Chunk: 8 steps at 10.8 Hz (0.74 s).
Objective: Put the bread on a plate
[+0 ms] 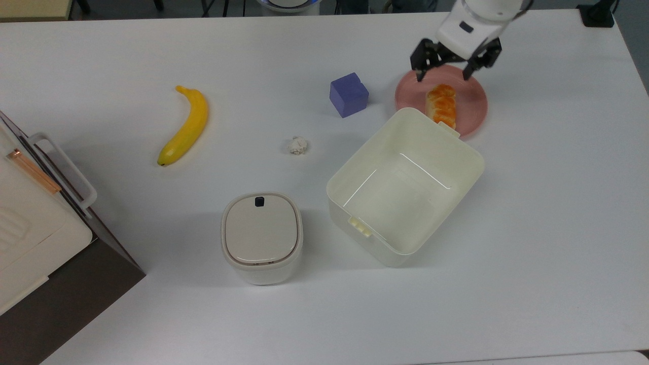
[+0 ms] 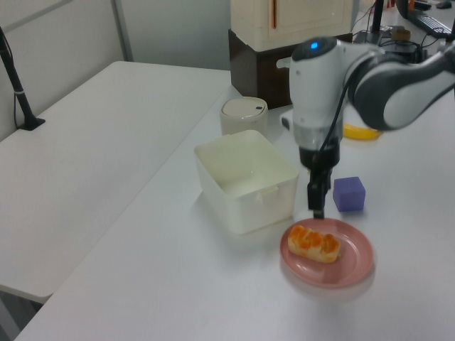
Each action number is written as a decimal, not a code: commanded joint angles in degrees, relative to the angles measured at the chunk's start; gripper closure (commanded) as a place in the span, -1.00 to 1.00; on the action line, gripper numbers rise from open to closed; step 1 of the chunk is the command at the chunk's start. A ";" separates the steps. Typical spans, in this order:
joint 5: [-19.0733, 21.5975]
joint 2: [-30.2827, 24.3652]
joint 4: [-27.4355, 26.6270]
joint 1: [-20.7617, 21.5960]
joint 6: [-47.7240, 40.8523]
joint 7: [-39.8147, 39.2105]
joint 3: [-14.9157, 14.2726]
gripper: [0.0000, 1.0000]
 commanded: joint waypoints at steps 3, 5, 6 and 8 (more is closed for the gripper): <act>0.43 -10.24 -0.34 -17.70 -10.12 -15.68 3.04 -1.00; 0.43 -10.24 1.15 -21.83 -10.30 -20.60 2.52 -1.00; 0.43 -10.16 1.94 -24.03 -10.21 -22.28 2.52 -1.00; 0.61 -10.07 2.21 -26.07 -10.03 -24.39 1.90 -1.00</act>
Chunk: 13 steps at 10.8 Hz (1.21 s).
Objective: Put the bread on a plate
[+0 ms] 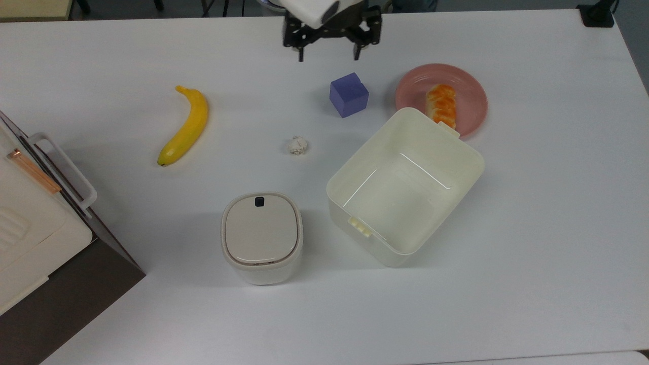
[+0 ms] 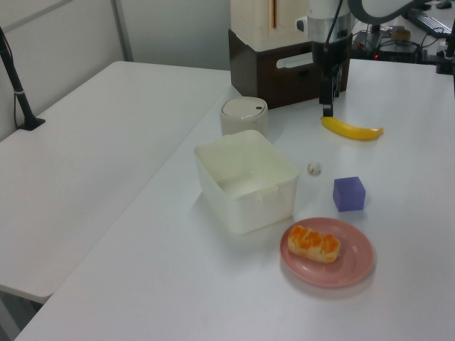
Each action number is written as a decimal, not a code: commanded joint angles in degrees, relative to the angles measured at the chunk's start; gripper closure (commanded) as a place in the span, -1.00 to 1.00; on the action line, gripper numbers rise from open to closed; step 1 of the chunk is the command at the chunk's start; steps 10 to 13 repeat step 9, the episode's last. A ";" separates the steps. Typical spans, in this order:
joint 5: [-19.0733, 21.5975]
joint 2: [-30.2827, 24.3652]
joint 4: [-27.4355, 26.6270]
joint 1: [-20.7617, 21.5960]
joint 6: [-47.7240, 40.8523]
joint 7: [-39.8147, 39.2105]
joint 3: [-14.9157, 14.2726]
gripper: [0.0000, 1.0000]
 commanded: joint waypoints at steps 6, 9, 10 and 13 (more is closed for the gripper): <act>4.17 -0.47 7.53 -3.58 -7.68 -8.88 -4.31 -1.00; 4.17 -1.00 7.53 -3.40 -6.98 -8.70 -4.84 -1.00; 4.17 -1.00 7.53 -3.40 -6.98 -8.70 -4.84 -1.00; 4.17 -1.00 7.53 -3.40 -6.98 -8.70 -4.84 -1.00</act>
